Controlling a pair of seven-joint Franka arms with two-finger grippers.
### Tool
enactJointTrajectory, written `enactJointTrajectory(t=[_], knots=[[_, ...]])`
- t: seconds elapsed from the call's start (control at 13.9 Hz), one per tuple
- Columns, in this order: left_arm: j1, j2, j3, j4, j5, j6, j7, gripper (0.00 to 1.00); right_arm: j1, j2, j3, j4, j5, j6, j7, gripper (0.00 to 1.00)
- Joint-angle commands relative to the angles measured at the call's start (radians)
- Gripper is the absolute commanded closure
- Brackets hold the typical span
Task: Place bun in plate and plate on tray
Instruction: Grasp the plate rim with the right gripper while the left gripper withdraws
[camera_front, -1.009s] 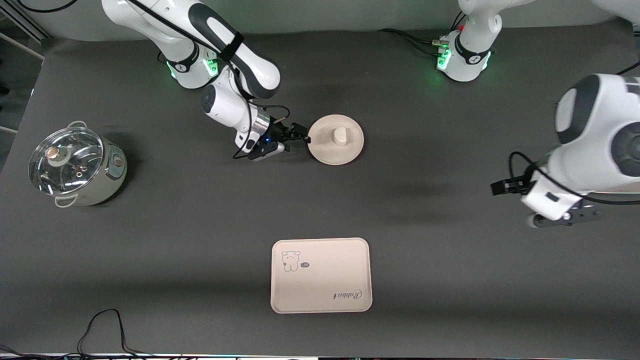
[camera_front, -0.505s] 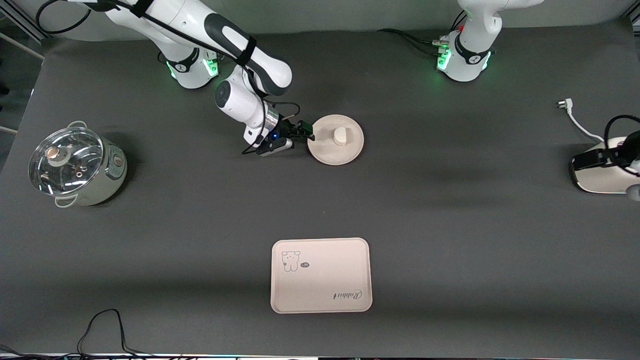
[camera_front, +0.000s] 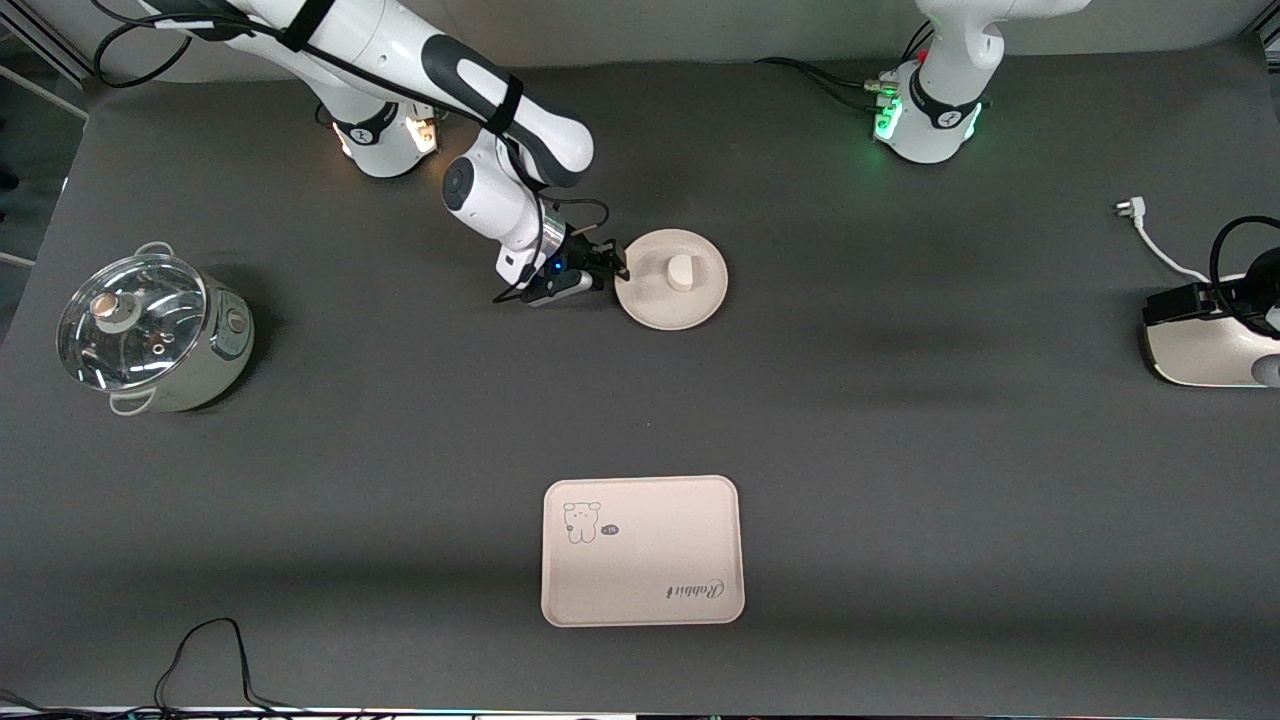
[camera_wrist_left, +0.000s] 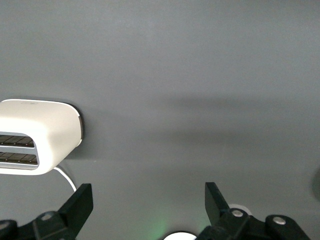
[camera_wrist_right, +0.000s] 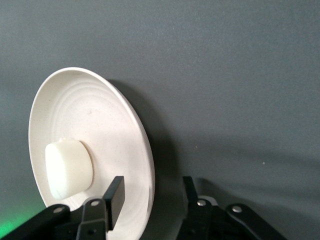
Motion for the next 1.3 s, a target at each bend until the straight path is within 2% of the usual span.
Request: enactJointTrajectory(t=[0.0, 0.14, 0.22, 0.36, 0.43, 0.65, 0.86, 1.23], knots=[[0.103, -0.020, -0.100, -0.022, -0.008, 0.004, -0.003, 0.00, 0.014, 0.031, 0.014, 0.009, 0.032, 0.049, -0.027, 0.48], [0.100, -0.021, -0.100, -0.020, -0.003, 0.001, -0.004, 0.00, 0.014, 0.033, 0.015, 0.009, 0.032, 0.050, -0.027, 0.57], [0.098, -0.021, -0.100, -0.019, -0.003, 0.002, -0.001, 0.00, 0.014, 0.033, 0.020, 0.009, 0.032, 0.050, -0.027, 0.65], [0.095, -0.017, -0.102, -0.017, 0.000, 0.009, 0.008, 0.00, 0.016, 0.033, 0.022, 0.009, 0.032, 0.050, -0.026, 0.92], [0.092, -0.017, -0.102, -0.017, 0.001, 0.005, 0.007, 0.00, 0.016, 0.033, 0.022, 0.009, 0.032, 0.050, -0.024, 1.00], [0.088, -0.015, -0.103, -0.016, 0.001, 0.007, 0.005, 0.00, 0.012, 0.031, 0.022, 0.014, 0.040, 0.050, -0.021, 1.00], [0.063, -0.012, -0.103, -0.011, 0.000, 0.019, -0.006, 0.00, 0.009, 0.016, 0.022, 0.034, 0.088, 0.048, -0.023, 1.00], [0.061, 0.000, -0.105, -0.008, 0.000, 0.024, -0.004, 0.00, -0.006, 0.015, 0.019, 0.051, 0.091, 0.040, -0.021, 1.00]])
